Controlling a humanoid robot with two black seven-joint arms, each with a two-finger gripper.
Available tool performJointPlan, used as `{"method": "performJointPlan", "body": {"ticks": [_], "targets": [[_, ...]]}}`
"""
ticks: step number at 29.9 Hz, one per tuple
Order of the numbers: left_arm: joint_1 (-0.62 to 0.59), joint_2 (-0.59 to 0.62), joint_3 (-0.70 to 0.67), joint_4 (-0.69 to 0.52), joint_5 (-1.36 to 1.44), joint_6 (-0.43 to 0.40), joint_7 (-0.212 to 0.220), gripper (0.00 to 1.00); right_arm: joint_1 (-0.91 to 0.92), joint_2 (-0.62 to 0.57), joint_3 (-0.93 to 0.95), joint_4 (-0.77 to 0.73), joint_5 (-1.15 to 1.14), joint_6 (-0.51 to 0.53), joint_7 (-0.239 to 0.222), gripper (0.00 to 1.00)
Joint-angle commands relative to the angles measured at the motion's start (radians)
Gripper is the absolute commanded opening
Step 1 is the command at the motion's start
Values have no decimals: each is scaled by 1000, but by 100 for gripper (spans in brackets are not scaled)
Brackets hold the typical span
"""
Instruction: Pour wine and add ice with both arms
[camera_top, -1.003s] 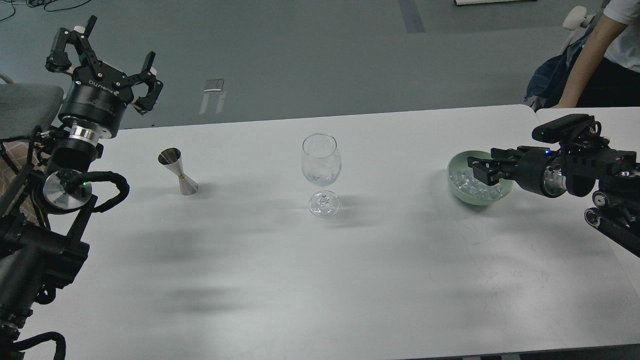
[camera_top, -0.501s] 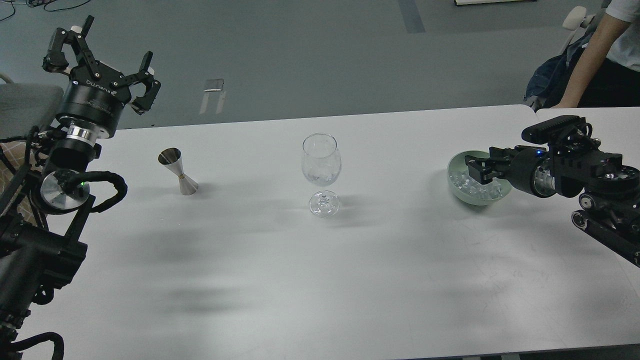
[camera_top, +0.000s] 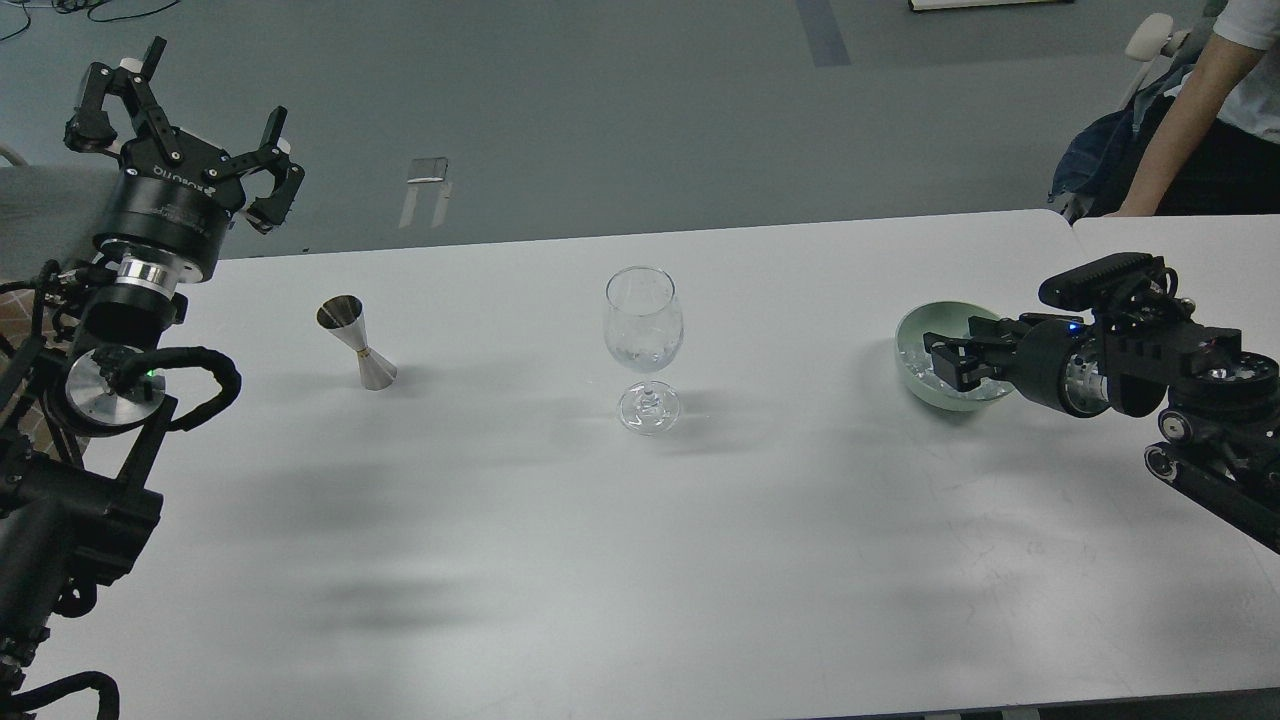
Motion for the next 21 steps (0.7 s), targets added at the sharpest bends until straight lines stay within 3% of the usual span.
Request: {"method": "performJointPlan", "body": {"ticks": [1, 11, 16, 21], "targets": [[1, 9, -15, 0, -1, 0, 0, 98, -1, 5, -1, -7, -40, 5, -9, 57], [1, 11, -25, 0, 1, -1, 2, 98, -1, -9, -1, -7, -47, 8, -11, 56], [2, 11, -25, 3, 1, -6, 2, 98, -2, -1, -3, -7, -48, 12, -11, 40], [19, 12, -28, 3, 1, -11, 0, 98, -2, 2, -3, -10, -48, 12, -11, 40]]}}
